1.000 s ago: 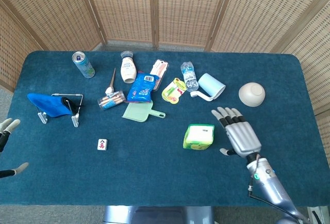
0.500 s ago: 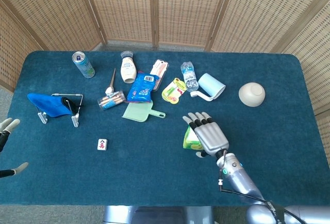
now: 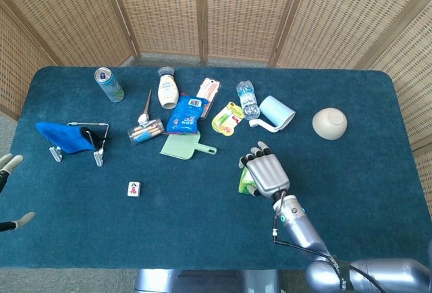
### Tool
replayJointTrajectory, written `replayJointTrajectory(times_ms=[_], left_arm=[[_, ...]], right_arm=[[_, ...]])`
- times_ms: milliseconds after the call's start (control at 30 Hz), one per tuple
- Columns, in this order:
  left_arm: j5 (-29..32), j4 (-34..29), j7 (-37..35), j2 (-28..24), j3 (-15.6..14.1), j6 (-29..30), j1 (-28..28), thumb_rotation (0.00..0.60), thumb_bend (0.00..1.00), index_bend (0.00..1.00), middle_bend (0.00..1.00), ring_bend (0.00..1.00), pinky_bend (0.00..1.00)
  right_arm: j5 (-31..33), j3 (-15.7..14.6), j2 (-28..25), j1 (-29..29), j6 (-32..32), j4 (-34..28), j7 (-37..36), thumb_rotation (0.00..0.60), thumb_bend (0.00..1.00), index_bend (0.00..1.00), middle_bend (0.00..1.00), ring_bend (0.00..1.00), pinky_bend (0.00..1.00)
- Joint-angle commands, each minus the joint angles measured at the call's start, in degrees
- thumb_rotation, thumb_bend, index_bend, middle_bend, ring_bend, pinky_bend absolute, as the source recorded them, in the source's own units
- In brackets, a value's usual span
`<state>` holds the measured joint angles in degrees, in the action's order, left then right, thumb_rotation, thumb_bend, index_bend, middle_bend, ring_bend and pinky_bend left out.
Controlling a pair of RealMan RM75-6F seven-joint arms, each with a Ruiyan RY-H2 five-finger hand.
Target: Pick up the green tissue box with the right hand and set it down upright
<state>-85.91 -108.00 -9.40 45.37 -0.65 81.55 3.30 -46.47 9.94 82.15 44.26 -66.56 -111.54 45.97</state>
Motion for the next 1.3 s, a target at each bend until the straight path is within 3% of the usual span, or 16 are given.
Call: replayJointTrajectory(times_ms=[33, 167, 300, 433, 733, 967, 1067, 1133, 1233, 1300], left_arm=[[0.01, -0.03, -0.04, -0.01, 0.0, 0.08, -0.05, 0.6, 0.08, 0.0, 0.0, 0.0, 0.0], [-0.17, -0.06, 0.09, 0.0, -0.06, 0.2, -0.11, 0.6, 0.08, 0.0, 0.0, 0.0, 0.0], [-0.21, -0.17, 0.35, 0.05, -0.13, 0.11, -0.1, 0.6, 0.08, 0.0, 0.0, 0.0, 0.0], [-0.36, -0.27, 0.5, 0.08, -0.19, 0.24, -0.17, 0.6, 0.08, 0.0, 0.0, 0.0, 0.0], [-0.3, -0.54, 0.97, 0.18, -0.25, 0.07, -0.12, 0.6, 0.08, 0.0, 0.0, 0.0, 0.0], [-0.23, -0.71, 1.31, 0.25, -0.27, 0.0, -0.1, 0.6, 0.08, 0.0, 0.0, 0.0, 0.0], [-0.29, -0.81, 1.4, 0.26, -0.31, -0.02, -0.1, 0.6, 0.08, 0.0, 0.0, 0.0, 0.0], [-0.24, -0.82, 1.38, 0.25, -0.3, 0.03, -0.13, 0.6, 0.08, 0.0, 0.0, 0.0, 0.0], [-0.33, -0.86, 1.36, 0.23, -0.31, 0.11, -0.15, 0.6, 0.08, 0.0, 0.0, 0.0, 0.0], [-0.54, -0.96, 1.35, 0.21, -0.37, 0.19, -0.19, 0.6, 0.08, 0.0, 0.0, 0.0, 0.0]], right_arm=[[-4.11, -1.33, 0.36, -1.03, -1.14, 0.85, -2.47, 0.6, 0.31, 0.4, 0.43, 0.24, 0.15], [-12.25, -2.67, -0.52, -2.85, -2.33, 0.86, -7.66, 0.6, 0.32, 0.43, 0.45, 0.26, 0.15], [-25.64, -3.79, 0.65, -5.4, -4.13, 6.42, -21.56, 0.6, 0.31, 0.45, 0.47, 0.29, 0.18], [-32.84, -4.48, 2.62, -6.79, -6.46, 12.9, -30.82, 0.6, 0.31, 0.45, 0.47, 0.29, 0.21], [-38.51, -6.86, 9.27, -10.28, -9.15, 29.21, -49.77, 0.6, 0.31, 0.45, 0.47, 0.29, 0.23], [-39.61, -7.31, 11.05, -11.78, -9.35, 34.79, -54.59, 0.6, 0.3, 0.44, 0.46, 0.29, 0.24], [-40.34, -8.37, 9.41, -12.61, -8.6, 34.22, -58.61, 0.6, 0.3, 0.35, 0.36, 0.23, 0.23], [-41.64, -9.46, 7.17, -12.92, -8.13, 33.19, -60.53, 0.6, 0.32, 0.2, 0.21, 0.13, 0.2], [-42.48, -10.47, 4.35, -13.57, -7.65, 31.49, -60.69, 0.6, 0.32, 0.05, 0.04, 0.01, 0.15], [-42.32, -10.83, 2.55, -13.98, -6.98, 30.08, -60.33, 0.6, 0.33, 0.01, 0.0, 0.0, 0.13]])
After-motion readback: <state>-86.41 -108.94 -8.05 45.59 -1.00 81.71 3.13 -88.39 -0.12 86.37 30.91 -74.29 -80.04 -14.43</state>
